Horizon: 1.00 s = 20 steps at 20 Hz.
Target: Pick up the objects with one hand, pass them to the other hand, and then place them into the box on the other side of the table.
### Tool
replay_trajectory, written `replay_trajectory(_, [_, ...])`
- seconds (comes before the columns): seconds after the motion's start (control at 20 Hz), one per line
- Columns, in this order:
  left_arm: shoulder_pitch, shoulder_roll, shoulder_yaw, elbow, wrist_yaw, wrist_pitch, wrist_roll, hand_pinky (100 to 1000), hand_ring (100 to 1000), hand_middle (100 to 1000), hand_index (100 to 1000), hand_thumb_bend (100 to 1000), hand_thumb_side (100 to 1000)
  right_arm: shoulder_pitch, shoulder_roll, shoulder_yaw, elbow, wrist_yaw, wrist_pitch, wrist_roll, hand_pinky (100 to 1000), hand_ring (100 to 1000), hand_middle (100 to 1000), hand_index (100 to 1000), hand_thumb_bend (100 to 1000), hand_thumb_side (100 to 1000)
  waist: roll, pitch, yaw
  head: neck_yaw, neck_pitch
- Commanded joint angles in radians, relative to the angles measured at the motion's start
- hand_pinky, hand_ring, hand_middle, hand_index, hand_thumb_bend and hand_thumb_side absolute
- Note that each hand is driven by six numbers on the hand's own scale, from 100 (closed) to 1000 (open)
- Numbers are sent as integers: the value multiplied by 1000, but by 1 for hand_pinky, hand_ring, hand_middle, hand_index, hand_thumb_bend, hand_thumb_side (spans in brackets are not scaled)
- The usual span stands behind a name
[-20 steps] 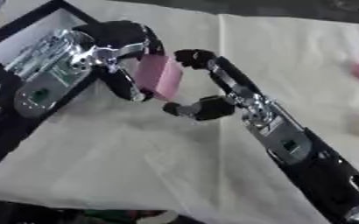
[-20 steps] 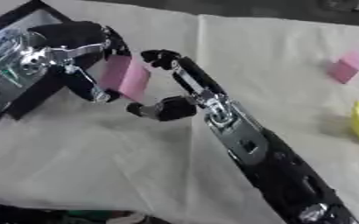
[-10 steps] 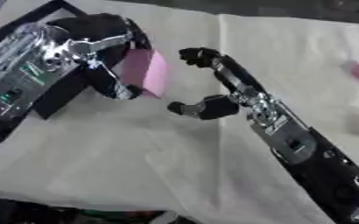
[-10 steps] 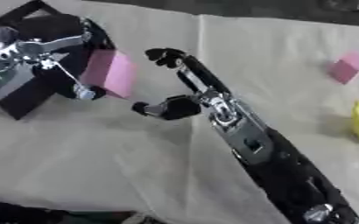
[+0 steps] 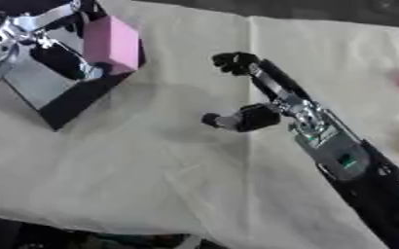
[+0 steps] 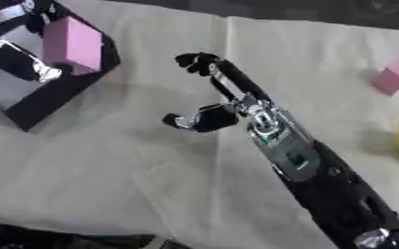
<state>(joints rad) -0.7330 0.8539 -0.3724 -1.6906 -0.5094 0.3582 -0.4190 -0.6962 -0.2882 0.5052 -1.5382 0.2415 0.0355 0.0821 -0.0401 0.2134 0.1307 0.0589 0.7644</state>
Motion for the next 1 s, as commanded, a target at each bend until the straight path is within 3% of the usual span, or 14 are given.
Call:
replay_trajectory(0.05, [6,61,45,21,15,8,39,706,589,504,494,219,131,-23,-34,-18,-40,-50,9,2,870,843,812,877,540,298,2,-20,-2,20,6])
replay_trajectory(0.5, [40,110,123,99,17,23,124,699,589,503,495,224,111,-25,-61,-39,-85,-105,24,-2,870,841,809,880,584,235,-7,-19,-8,81,-7])
replay_trajectory(1.0, [10,77,144,268,-35,-1,163,695,591,506,503,217,129,-29,-59,-40,-134,-123,34,-4,870,840,807,879,586,241,-28,-9,-29,119,-37])
